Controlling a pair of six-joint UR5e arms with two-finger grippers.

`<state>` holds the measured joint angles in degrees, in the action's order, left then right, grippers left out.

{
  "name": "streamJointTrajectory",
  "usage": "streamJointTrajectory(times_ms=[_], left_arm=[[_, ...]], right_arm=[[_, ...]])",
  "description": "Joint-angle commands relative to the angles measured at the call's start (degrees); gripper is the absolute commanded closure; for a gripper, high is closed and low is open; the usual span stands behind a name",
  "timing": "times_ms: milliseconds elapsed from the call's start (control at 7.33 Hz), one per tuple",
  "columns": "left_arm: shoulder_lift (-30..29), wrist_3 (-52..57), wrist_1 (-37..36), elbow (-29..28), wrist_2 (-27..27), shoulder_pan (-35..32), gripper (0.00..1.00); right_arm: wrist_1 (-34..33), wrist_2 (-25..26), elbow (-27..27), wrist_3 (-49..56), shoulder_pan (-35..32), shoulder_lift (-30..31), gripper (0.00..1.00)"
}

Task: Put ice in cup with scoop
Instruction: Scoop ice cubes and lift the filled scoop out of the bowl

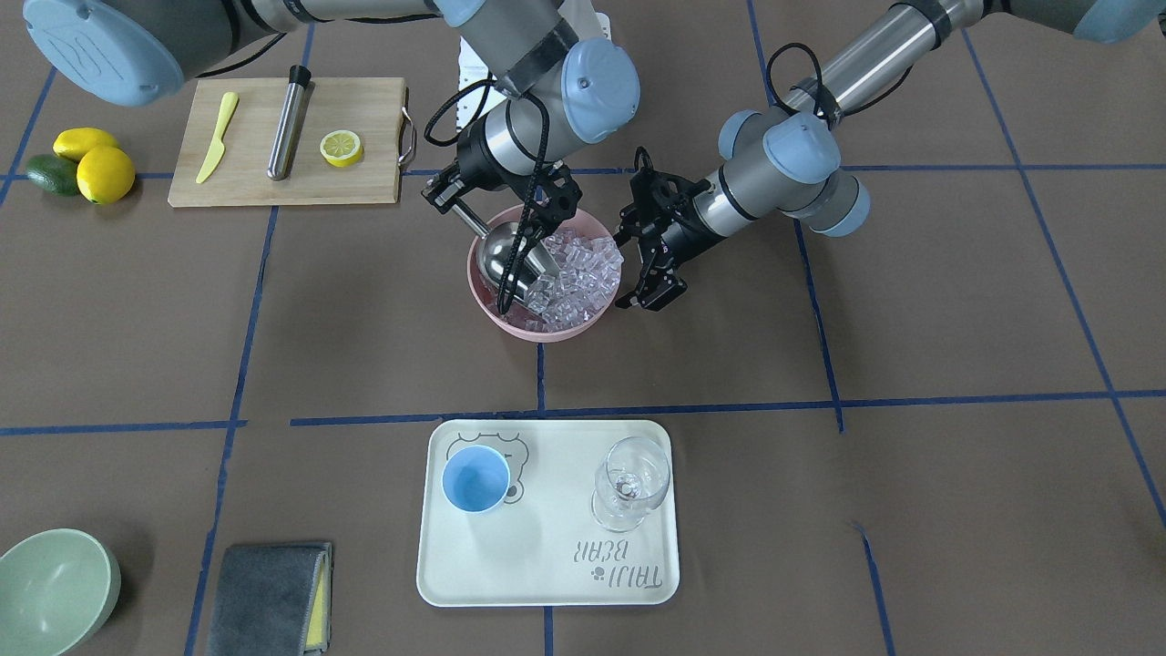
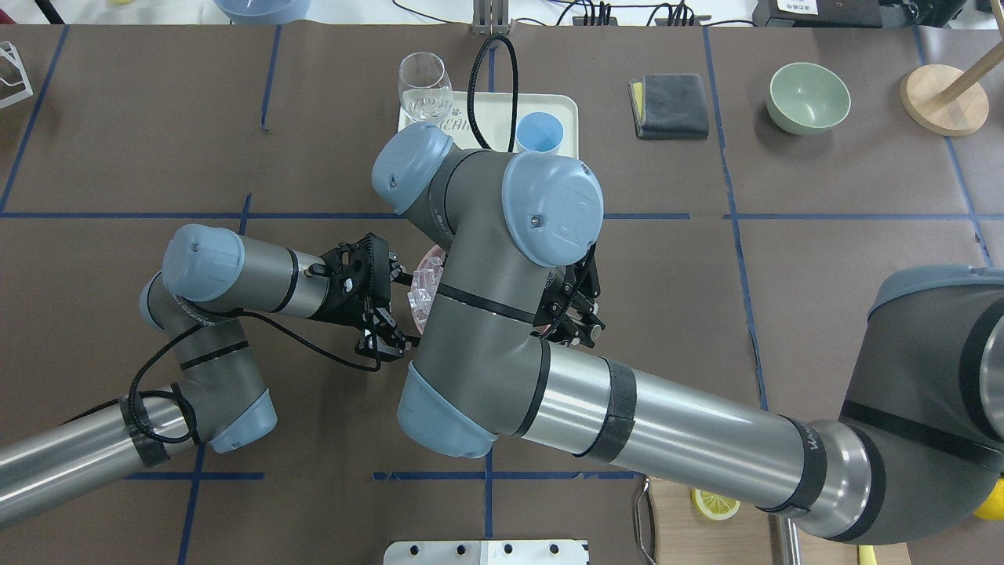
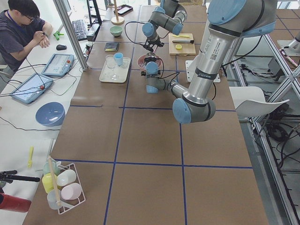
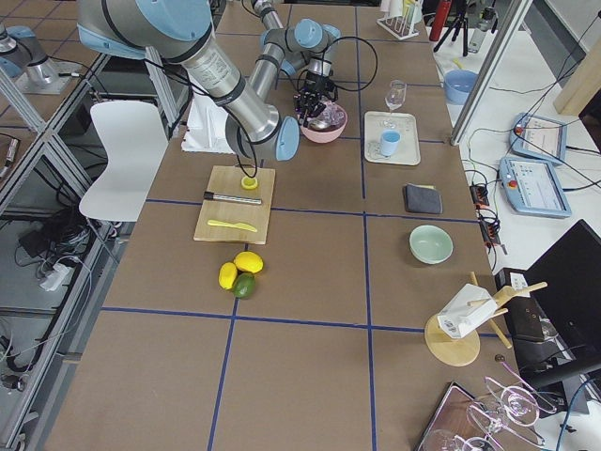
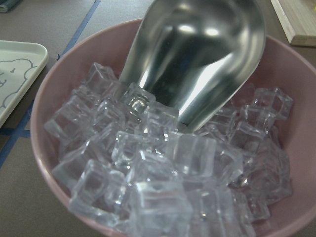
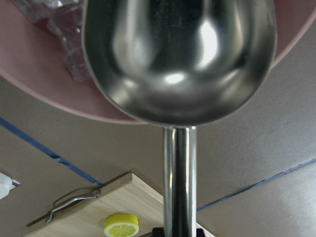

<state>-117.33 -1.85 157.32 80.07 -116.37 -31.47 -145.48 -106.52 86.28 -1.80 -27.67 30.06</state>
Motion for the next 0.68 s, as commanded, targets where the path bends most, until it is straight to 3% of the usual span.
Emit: streamJointTrajectory(times_ms=[0,273,545], left_arm=[[0.0,0.0,-0.1,0.0,0.0,-0.1,0.00],[0.0,0.0,0.0,0.0,0.0,0.0,0.00],[0.0,0.0,0.0,0.0,0.0,0.0,0.00]], right_arm=[[3.5,0.0,0.5,-0.2,0.2,1.4,1.00],[8.0,0.0,3.1,-1.8,0.3,5.1,1.00],[8.9,0.0,10.7,-2.5,0.9,10.4,1.00]])
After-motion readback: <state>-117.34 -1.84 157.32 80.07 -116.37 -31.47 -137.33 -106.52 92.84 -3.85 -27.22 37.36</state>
